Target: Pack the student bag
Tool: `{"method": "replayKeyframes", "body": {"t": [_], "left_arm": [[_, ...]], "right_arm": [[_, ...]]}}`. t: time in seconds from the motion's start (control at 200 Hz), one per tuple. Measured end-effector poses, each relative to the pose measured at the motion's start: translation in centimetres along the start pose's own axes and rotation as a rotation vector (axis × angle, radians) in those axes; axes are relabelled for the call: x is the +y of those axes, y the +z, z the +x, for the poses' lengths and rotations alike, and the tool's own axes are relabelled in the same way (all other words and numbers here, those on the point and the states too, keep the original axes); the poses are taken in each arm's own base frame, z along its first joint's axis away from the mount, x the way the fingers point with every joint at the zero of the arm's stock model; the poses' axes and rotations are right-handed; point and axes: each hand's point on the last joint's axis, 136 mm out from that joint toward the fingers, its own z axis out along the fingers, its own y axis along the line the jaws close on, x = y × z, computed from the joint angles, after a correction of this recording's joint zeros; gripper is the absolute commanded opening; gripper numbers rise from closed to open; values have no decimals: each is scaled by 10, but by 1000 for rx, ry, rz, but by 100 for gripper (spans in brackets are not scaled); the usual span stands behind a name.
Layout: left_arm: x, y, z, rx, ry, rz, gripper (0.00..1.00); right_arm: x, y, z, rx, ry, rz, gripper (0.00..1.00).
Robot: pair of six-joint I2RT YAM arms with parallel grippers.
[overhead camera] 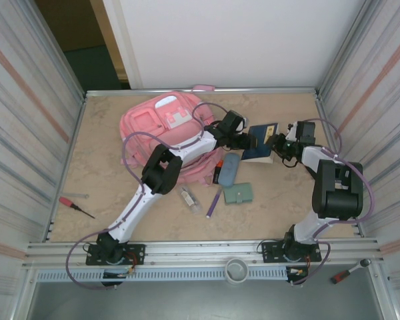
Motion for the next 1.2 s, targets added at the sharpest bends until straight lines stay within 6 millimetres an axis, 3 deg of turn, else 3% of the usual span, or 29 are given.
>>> {"method": "replayKeyframes", "body": {"t": [0.145, 0.321, 0.486, 0.621, 0.722, 0.822, 0.952, 1.072, 1.203], "left_arm": [[0, 0, 0, 0, 0, 6, 55], [0, 0, 0, 0, 0, 8, 55], [-1, -5, -2, -13, 5, 31, 67], [4, -24, 5, -16, -7, 56, 72], [11, -49, -1, -43, -20, 82, 74], [4, -86, -23, -116, -21, 145, 76], [-23, -149, -61, -245, -8, 270, 81], [-49, -211, -88, -347, 17, 381, 84], [-72, -249, -101, -386, 49, 496, 83]], "right_arm": [[0, 0, 0, 0, 0, 1, 27], [-3, 0, 0, 2, -4, 20, 12], [-4, -5, -4, -9, -20, 51, 0], [7, -20, -10, -37, -31, 40, 0], [26, -37, -16, -73, -54, -9, 0], [56, -58, -24, -114, -81, -96, 0], [108, -89, -31, -176, -152, -232, 0], [164, -118, -23, -205, -246, -388, 0], [212, -139, -9, -195, -333, -539, 0]]}}
